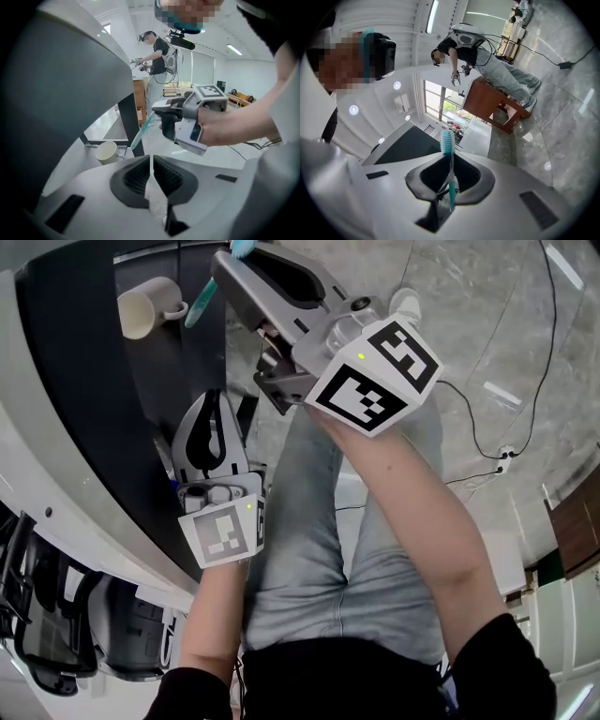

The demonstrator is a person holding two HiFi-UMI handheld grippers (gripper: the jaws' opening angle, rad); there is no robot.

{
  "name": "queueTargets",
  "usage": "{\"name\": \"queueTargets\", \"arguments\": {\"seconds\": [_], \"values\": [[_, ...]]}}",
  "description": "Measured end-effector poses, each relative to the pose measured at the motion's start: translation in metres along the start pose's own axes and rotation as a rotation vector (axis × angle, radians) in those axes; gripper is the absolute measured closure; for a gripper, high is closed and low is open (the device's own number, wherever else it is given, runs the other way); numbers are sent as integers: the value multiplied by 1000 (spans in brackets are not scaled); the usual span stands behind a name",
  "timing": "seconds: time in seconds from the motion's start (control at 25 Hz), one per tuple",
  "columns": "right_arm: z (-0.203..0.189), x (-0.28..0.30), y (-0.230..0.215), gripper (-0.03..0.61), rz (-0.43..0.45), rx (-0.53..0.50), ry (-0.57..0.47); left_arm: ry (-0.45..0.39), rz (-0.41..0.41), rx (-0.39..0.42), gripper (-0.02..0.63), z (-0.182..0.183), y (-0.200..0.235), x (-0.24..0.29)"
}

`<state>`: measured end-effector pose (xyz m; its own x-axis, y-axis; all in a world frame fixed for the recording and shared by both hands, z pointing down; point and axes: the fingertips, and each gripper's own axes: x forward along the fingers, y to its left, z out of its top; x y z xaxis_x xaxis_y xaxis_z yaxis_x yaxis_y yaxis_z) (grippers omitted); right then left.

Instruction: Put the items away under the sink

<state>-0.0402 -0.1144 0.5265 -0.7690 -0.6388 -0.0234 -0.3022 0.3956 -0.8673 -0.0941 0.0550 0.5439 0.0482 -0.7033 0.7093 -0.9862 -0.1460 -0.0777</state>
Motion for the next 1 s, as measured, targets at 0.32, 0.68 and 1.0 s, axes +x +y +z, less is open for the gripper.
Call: {"name": "queueTargets", "arguments": {"seconds": [0.32,0.68,1.0], "values": [[-11,18,9,532,21,67,-117,27,-68,9,575,6,-9,-17],[-28,36,8,532,57,44,-137,45,-94,14,578,5,-10,-17],[-52,53,14,532,79,-36,-68,41,-122,11,578,3,-15,-16]]}}
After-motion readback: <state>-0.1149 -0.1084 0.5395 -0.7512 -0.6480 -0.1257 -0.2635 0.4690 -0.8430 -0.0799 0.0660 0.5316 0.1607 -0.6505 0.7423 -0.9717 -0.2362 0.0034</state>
